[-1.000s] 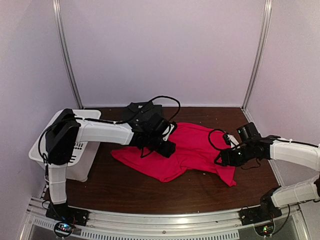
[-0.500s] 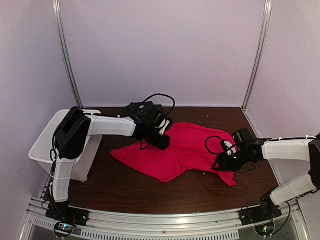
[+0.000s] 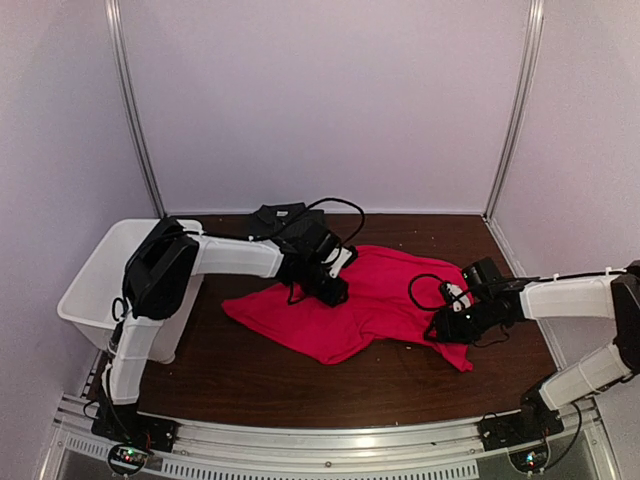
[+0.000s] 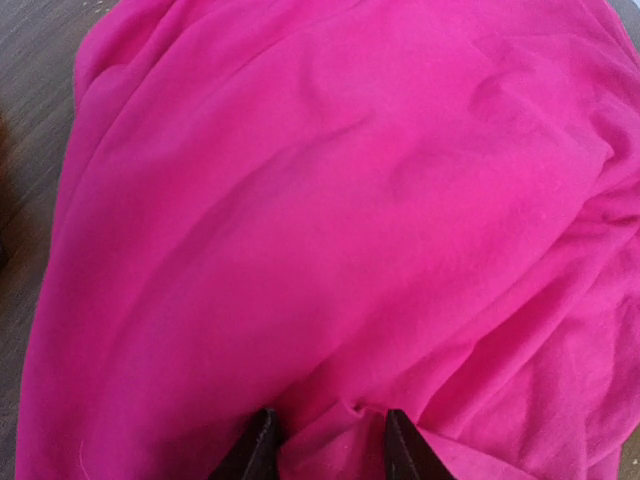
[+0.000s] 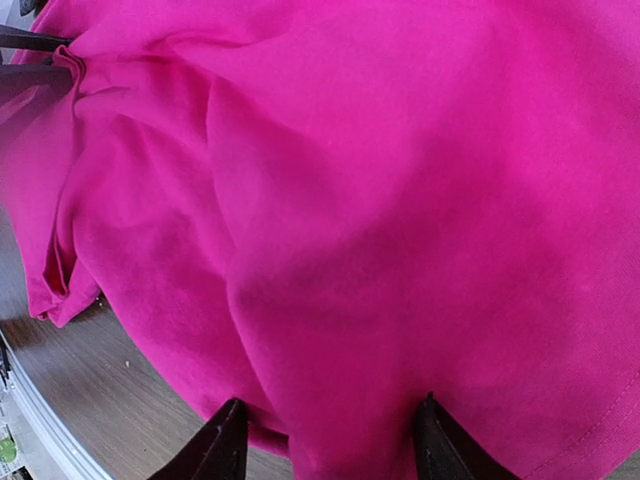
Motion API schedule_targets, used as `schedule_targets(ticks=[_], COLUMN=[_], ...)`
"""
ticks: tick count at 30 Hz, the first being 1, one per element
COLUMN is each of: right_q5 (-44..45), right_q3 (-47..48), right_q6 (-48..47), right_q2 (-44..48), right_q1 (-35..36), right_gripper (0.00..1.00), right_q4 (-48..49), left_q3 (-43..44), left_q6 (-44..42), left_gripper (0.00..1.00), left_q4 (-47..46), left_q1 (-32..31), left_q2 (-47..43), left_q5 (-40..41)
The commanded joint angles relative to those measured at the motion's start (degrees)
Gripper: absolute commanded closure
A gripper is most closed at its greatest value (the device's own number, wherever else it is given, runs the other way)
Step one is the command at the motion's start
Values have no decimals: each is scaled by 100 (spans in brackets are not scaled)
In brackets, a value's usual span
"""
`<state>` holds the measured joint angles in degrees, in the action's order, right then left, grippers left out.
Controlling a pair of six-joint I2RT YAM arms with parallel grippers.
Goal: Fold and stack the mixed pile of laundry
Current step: Flatten out the crumpled T-shirt at the center of the board.
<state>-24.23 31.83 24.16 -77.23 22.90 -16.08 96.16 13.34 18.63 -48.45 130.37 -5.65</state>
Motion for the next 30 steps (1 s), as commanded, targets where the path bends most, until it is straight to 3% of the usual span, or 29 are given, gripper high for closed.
schedule_targets(ticks=[1, 4, 8, 19, 27, 30], right_q5=[203, 319, 548, 774, 454, 560], right_q3=[-51, 4, 44, 659, 1191, 1139], right_q6=[-40, -36, 4, -159, -600, -560], right_q2=[-128, -158, 5, 610, 271, 438], right_q1=[4, 4, -4, -243, -272, -285], right_gripper=[47, 67, 99, 100, 100, 100], right_q4=[47, -10, -134, -721, -1047, -1191], left_q3=[274, 87, -1027, -3731, -3767, -3783], left_q6=[-226, -294, -444, -394, -333, -401], left_gripper=[72, 100, 100, 100, 99, 92], left_q4=[72, 193, -155, -120, 46, -94], left_q1=[43, 33, -105, -231, -223, -218], left_q2=[231, -55, -1318, -4176, -4531, -4492], left_q5=[-164, -201, -309, -738, -316, -532])
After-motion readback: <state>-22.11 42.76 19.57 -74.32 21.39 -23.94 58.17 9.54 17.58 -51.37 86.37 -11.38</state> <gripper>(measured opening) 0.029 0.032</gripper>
